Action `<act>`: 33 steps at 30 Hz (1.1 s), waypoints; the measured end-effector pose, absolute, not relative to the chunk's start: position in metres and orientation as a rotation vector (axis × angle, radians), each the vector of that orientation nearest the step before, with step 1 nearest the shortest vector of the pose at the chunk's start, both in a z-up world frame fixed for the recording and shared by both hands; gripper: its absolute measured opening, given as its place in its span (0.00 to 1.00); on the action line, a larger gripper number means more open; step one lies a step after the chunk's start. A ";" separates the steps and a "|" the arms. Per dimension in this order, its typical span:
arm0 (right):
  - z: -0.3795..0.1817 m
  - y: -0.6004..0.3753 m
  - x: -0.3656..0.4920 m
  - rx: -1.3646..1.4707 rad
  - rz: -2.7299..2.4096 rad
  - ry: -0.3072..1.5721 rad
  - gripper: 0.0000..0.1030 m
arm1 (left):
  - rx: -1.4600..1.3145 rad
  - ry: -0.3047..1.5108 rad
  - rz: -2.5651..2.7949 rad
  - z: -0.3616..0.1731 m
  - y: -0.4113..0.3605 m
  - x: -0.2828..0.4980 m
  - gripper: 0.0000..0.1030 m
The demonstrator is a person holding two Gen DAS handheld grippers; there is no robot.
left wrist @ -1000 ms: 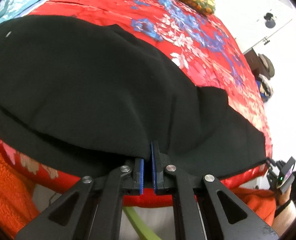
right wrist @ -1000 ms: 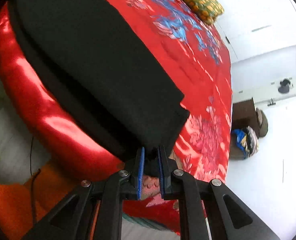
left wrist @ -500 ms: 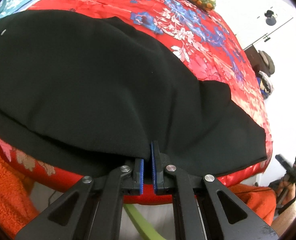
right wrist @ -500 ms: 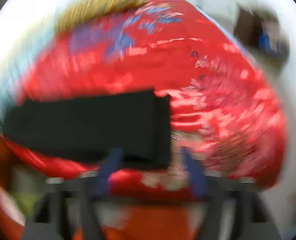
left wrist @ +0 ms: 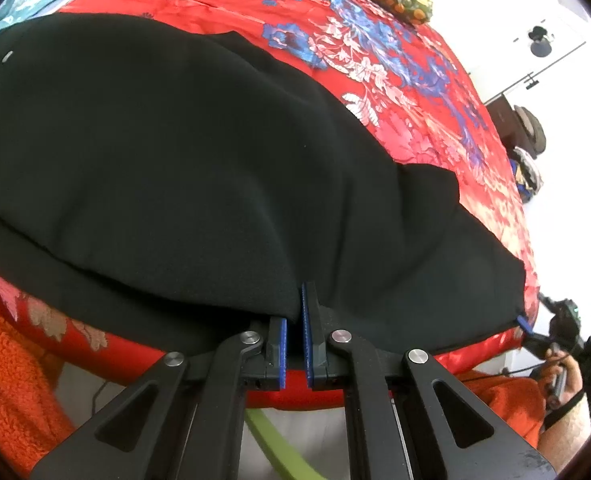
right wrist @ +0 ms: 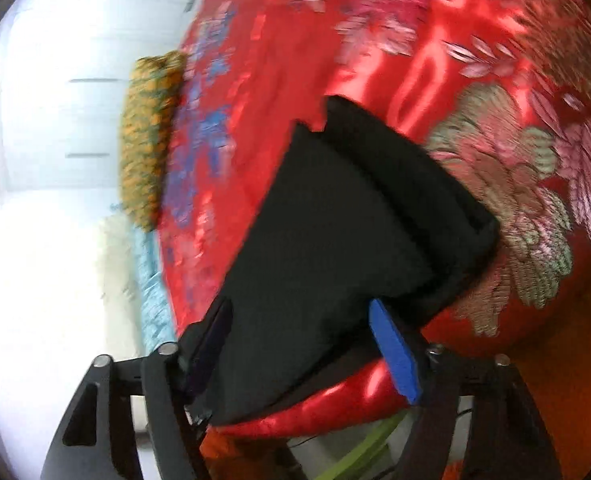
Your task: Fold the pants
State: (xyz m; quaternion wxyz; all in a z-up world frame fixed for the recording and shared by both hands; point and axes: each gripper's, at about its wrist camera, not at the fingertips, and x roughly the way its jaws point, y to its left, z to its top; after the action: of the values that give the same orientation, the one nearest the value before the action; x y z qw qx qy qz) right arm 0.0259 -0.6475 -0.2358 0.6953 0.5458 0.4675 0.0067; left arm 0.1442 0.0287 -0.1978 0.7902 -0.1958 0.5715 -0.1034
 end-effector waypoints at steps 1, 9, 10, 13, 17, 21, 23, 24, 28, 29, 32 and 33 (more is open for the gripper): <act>-0.237 -0.648 0.027 1.230 0.000 1.040 0.65 | -0.423 1.230 -0.223 -0.198 0.029 0.144 0.04; -0.233 -0.644 0.015 1.217 -0.112 1.022 0.58 | -0.434 1.236 -0.223 -0.201 0.029 0.146 0.05; -0.234 -0.645 0.014 1.225 -0.115 1.017 0.58 | -0.435 1.238 -0.223 -0.201 0.029 0.147 0.05; -0.242 -0.647 0.015 1.255 -0.112 1.005 0.58 | -0.432 1.242 -0.222 -0.203 0.028 0.148 0.05; -0.241 -0.649 0.022 1.238 -0.108 0.943 0.58 | -0.433 1.242 -0.222 -0.203 0.028 0.148 0.05; -0.235 -0.653 0.027 1.128 -0.177 0.931 0.06 | -0.436 1.246 -0.225 -0.204 0.027 0.147 0.05; -0.231 -0.654 0.026 1.087 -0.185 0.927 0.06 | -0.432 1.247 -0.228 -0.204 0.025 0.147 0.05; -0.226 -0.653 0.024 1.054 -0.187 0.926 0.06 | -0.429 1.246 -0.230 -0.203 0.025 0.146 0.05; -0.197 -0.644 0.015 0.876 -0.214 0.918 0.05 | -0.434 1.244 -0.251 -0.200 0.021 0.144 0.05; -0.192 -0.640 0.017 0.848 -0.231 0.918 0.05 | -0.429 1.244 -0.254 -0.200 0.019 0.144 0.06; -0.201 -0.640 0.011 0.847 -0.265 0.962 0.05 | -0.416 1.255 -0.253 -0.202 0.016 0.145 0.06; -0.205 -0.641 0.008 0.856 -0.280 0.972 0.06 | -0.417 1.258 -0.254 -0.203 0.016 0.145 0.06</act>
State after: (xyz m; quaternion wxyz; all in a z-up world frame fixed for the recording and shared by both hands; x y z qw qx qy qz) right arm 0.0078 -0.6406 -0.2054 0.7883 0.3974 0.4513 -0.1300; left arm 0.1448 0.0164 -0.2033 0.7808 -0.1933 0.5825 -0.1173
